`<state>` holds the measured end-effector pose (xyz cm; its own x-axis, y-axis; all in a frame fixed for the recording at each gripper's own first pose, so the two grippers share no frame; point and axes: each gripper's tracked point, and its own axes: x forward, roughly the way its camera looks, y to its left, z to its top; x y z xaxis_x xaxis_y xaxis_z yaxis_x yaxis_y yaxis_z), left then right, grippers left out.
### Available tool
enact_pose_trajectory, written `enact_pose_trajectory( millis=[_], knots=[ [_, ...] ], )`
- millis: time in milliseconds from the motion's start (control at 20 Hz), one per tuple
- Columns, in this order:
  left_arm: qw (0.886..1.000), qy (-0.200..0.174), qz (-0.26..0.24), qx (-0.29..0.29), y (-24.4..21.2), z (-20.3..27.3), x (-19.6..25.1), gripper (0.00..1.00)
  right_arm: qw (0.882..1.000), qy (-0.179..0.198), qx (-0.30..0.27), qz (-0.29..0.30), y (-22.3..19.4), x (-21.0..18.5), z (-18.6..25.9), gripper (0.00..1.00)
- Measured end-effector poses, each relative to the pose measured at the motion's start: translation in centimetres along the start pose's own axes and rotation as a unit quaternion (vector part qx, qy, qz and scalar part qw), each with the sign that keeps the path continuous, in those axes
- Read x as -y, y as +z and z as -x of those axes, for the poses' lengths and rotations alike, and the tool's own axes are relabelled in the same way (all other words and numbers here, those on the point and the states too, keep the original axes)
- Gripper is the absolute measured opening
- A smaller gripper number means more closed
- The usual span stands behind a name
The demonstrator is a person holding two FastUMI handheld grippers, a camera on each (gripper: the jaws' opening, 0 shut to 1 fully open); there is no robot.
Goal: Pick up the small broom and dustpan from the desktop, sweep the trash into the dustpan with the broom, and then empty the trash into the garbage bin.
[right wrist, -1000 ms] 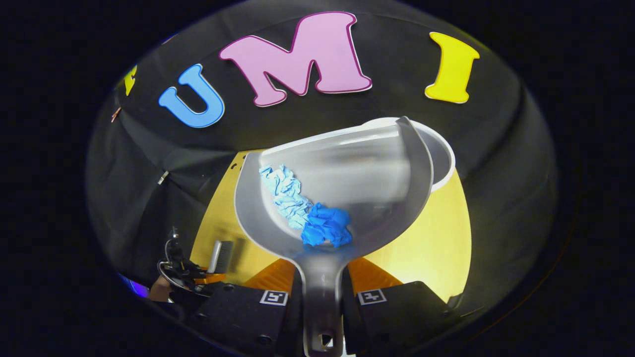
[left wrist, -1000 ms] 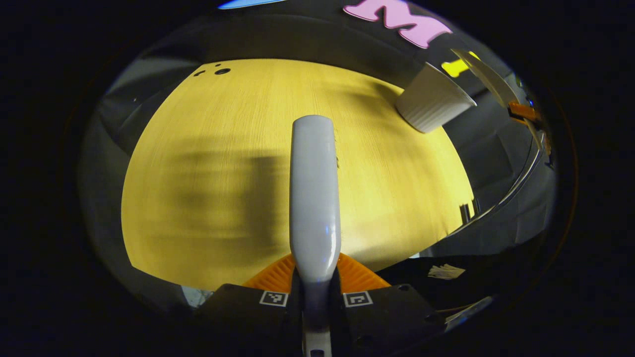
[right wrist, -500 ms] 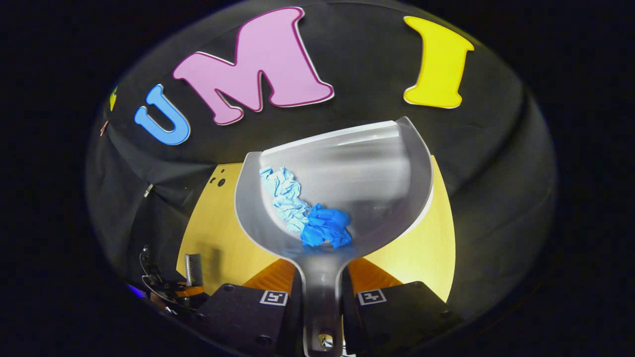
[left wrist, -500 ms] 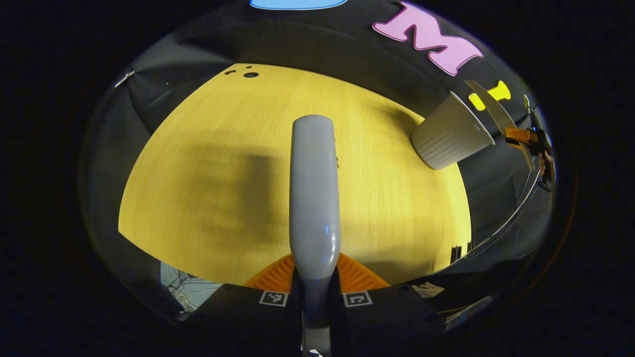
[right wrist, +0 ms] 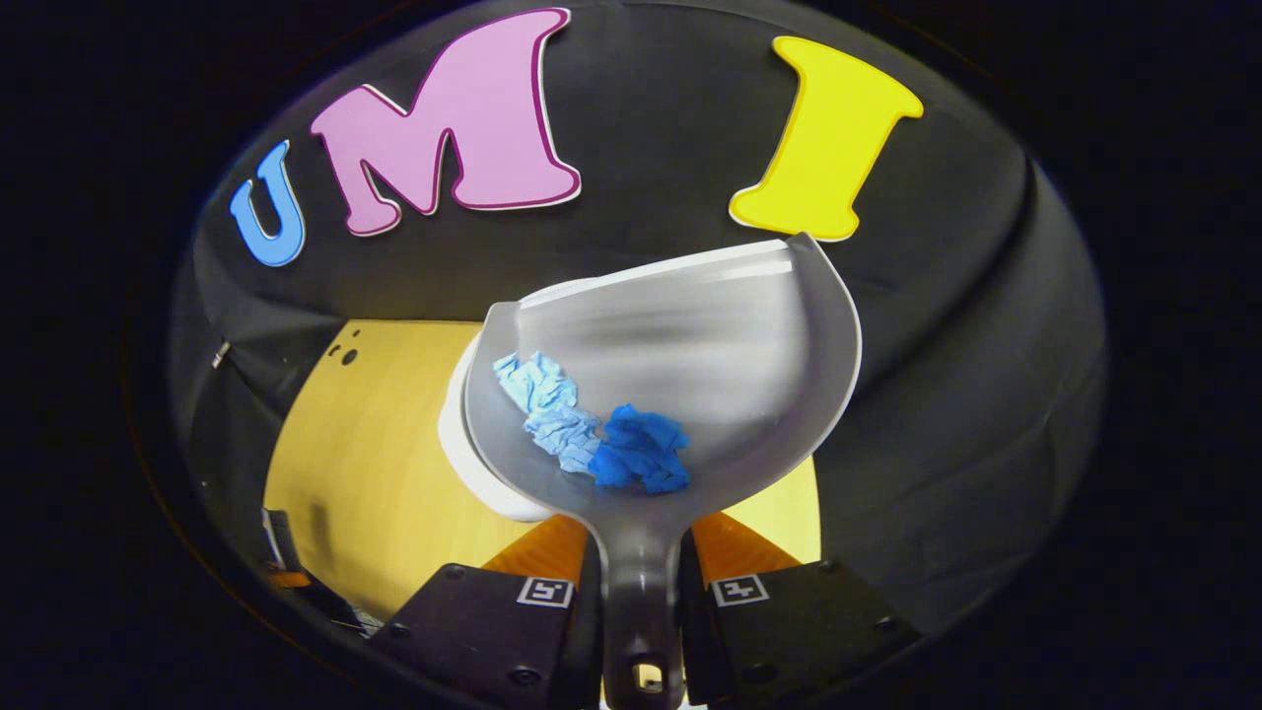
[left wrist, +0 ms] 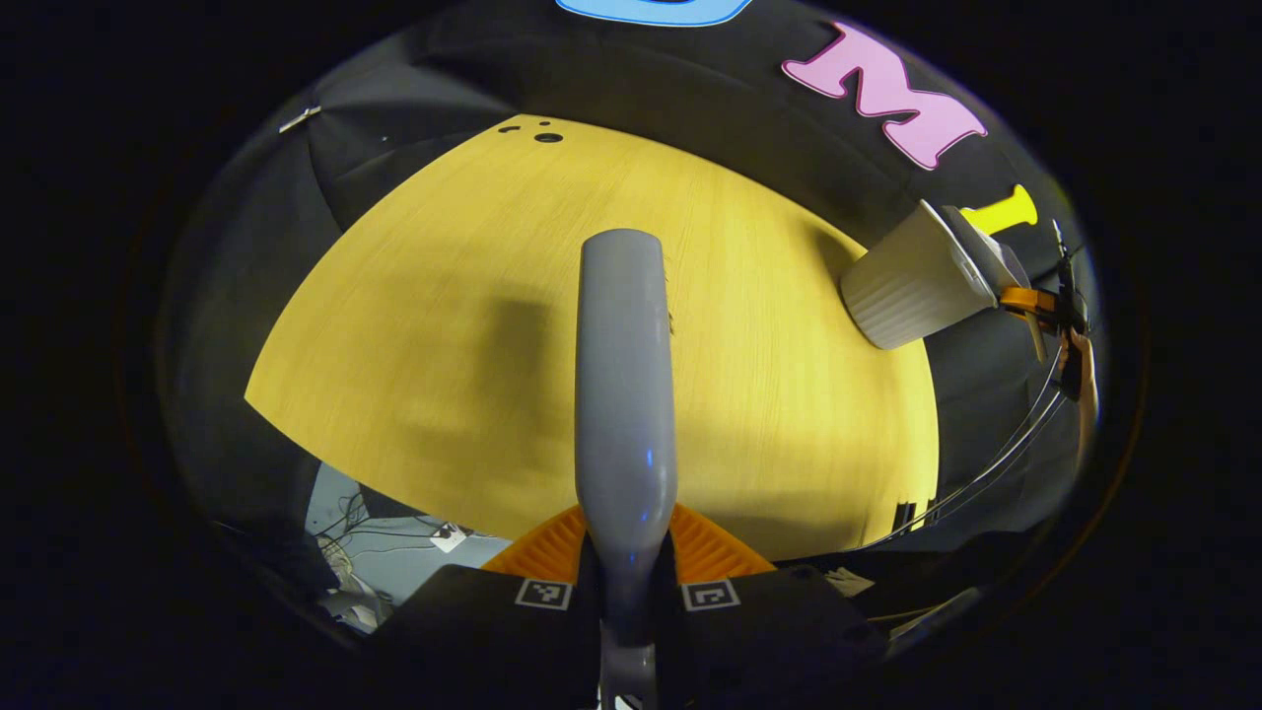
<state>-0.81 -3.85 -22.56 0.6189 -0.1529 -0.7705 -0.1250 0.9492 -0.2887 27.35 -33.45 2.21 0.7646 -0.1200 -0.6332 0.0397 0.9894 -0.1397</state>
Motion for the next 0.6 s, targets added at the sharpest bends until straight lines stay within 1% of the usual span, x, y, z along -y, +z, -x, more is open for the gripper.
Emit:
enact_pose_trajectory(
  millis=[100, 150, 200, 250, 350, 400, 450, 500, 550, 600],
  knots=[
    [1.0, 0.002, 0.004, 0.003, 0.0, 0.3, -0.5, 0.26, 0.999, -0.033, 0.013, 0.026, 0.1, 0.8, -0.6, 0.36],
    [1.0, 0.002, 0.006, 0.004, 0.0, 0.2, -0.7, 0.26, 0.998, -0.043, 0.018, 0.041, 0.2, 0.9, -0.6, 0.36],
    [1.0, 0.002, 0.007, 0.006, 0.0, 0.3, -0.9, 0.26, 0.997, -0.053, 0.025, 0.054, 0.3, 1.1, -0.6, 0.36],
    [1.0, 0.002, 0.007, 0.007, -0.1, 0.4, -0.9, 0.26, 0.994, -0.072, 0.035, 0.071, 0.6, 1.5, -0.6, 0.36],
    [1.0, 0.003, 0.003, 0.005, -0.3, 0.3, -1.1, 0.26, 0.983, -0.126, 0.055, 0.125, 1.2, 2.8, -0.4, 0.36],
    [1.0, 0.004, 0.0, 0.005, -0.5, 0.3, -1.3, 0.29, 0.976, -0.146, 0.062, 0.152, 1.5, 3.2, -0.6, 0.36],
    [1.0, 0.003, -0.001, 0.003, -0.7, 0.3, -1.3, 0.29, 0.968, -0.163, 0.069, 0.175, 1.7, 3.4, -0.5, 0.36],
    [1.0, 0.001, 0.0, 0.001, -1.0, 0.3, -1.4, 0.26, 0.961, -0.178, 0.077, 0.196, 1.9, 3.6, -0.5, 0.36],
    [1.0, -0.001, 0.002, -0.001, -1.3, 0.2, -1.5, 0.26, 0.954, -0.189, 0.085, 0.218, 2.0, 3.6, -0.5, 0.36],
    [1.0, -0.001, 0.005, -0.002, -1.5, 0.2, -1.6, 0.23, 0.945, -0.201, 0.089, 0.241, 2.1, 3.5, -0.6, 0.36]
  ],
)
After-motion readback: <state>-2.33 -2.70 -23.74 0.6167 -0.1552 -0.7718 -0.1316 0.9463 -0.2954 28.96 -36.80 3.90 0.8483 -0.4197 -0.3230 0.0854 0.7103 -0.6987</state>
